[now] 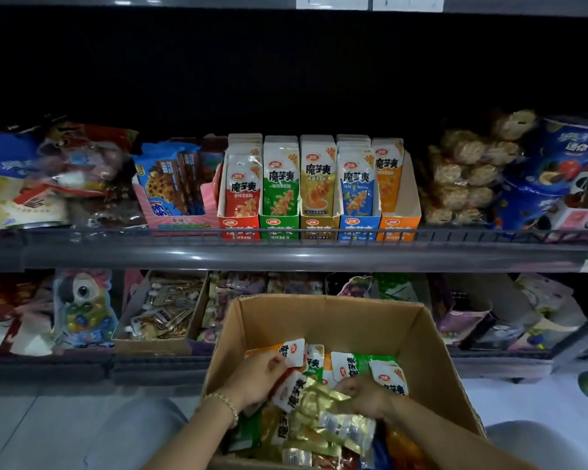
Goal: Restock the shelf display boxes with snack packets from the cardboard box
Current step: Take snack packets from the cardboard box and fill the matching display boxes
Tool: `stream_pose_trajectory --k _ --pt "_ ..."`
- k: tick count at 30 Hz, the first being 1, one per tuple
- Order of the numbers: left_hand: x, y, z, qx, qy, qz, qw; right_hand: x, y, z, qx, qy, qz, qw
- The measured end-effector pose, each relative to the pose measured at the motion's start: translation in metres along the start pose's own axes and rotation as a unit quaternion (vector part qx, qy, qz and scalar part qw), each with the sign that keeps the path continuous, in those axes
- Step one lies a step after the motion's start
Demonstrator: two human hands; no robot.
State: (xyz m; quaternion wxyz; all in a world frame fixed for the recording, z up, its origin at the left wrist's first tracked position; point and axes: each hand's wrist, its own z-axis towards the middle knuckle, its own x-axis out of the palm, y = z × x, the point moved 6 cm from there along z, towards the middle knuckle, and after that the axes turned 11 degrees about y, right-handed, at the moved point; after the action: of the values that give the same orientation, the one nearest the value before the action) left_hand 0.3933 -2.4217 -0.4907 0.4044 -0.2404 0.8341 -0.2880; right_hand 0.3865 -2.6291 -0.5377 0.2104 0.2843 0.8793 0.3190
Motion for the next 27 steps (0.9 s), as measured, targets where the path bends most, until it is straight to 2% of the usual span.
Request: stream_pose_trajectory --k 5,11,13,15,18,20,21,23,25,27 --pt "-0.014 -0.015 -0.008 0.014 -0.042 -0.032 0.998 -0.041 0.016 -0.042 -0.067 -0.034 0.102 0.992" --pt "-0.009 -0.051 -0.029 -0.014 0.005 -0.143 0.99 -0.062 0.057 -0.071 -0.183 -0.012 0.205 0.961" --pt "-0.007 -0.069 -0.036 0.014 0.029 -0.197 0.98 -0.063 0.077 -0.079 -0.221 -0.026 0.228 0.948" --pt "-0.005 -0.088 -0.042 0.061 0.051 -0.287 0.955 -0.062 0.096 -0.087 -0.255 -0.041 0.242 0.935" --pt "-0.005 -0.098 -0.045 0.06 0.064 -0.42 0.903 -0.054 0.12 -0.096 -0.308 -0.046 0.277 0.909" --pt "-0.001 -0.106 -0.046 0.087 0.094 -0.507 0.852 -0.05 0.134 -0.102 -0.336 -0.042 0.302 0.891" --pt "-0.003 -0.11 -0.046 0.116 0.086 -0.552 0.821 -0.048 0.138 -0.103 -0.344 -0.038 0.313 0.884" --pt "-0.017 -0.11 -0.045 0.172 -0.001 -0.597 0.784 -0.042 0.144 -0.104 -0.352 -0.031 0.325 0.877" --pt "-0.034 -0.107 -0.05 0.194 -0.087 -0.593 0.777 -0.034 0.145 -0.103 -0.346 -0.027 0.32 0.882" --pt "-0.047 -0.111 -0.057 0.202 -0.123 -0.555 0.797 -0.025 0.146 -0.101 -0.339 -0.011 0.316 0.886"
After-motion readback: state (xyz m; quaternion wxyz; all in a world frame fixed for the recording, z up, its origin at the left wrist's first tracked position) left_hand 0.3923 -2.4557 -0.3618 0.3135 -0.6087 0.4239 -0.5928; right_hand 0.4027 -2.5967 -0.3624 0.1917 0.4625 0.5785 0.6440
